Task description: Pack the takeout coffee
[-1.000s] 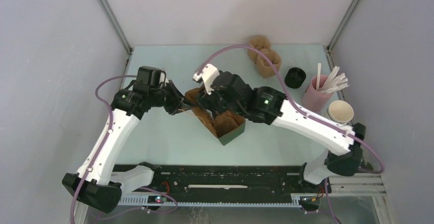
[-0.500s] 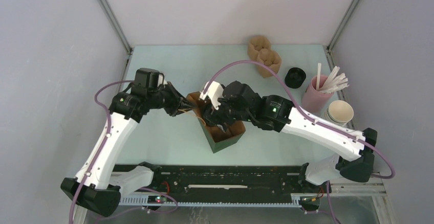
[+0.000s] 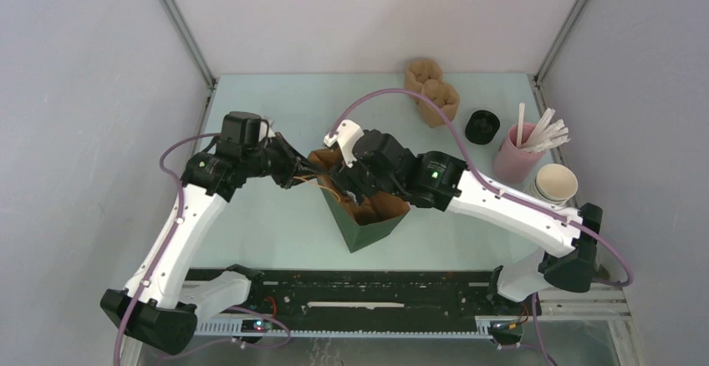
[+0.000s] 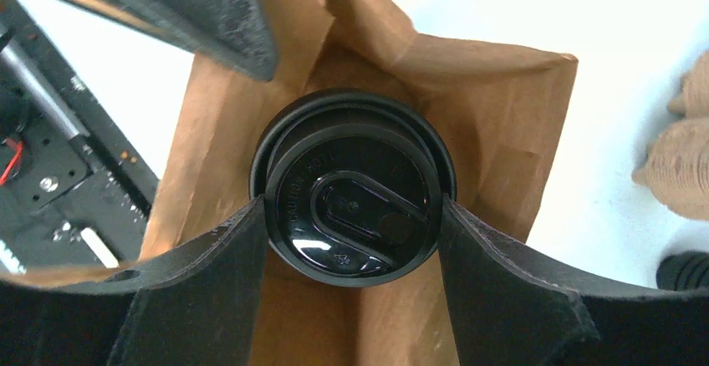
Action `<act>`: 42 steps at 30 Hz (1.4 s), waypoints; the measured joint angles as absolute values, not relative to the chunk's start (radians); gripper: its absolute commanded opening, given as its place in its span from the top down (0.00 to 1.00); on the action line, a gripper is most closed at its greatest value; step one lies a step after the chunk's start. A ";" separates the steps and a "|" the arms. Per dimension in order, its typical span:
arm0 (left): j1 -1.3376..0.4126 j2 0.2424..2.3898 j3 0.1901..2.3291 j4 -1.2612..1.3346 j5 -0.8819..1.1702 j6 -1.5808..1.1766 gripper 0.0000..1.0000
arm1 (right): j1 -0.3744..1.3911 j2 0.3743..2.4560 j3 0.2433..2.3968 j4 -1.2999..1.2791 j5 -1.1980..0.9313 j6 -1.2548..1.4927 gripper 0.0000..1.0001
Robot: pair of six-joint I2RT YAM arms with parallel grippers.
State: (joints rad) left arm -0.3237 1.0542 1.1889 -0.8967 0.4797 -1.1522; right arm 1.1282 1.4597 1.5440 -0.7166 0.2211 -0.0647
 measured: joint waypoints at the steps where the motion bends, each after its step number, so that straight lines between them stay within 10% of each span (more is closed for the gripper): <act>1: -0.324 1.055 1.187 -0.896 0.482 -1.149 1.00 | 1.128 1.470 1.547 -0.713 0.249 -0.047 0.63; 42: -0.332 1.338 1.312 -0.838 0.642 -0.944 1.00 | 1.047 1.565 1.558 -0.588 0.428 -0.067 0.62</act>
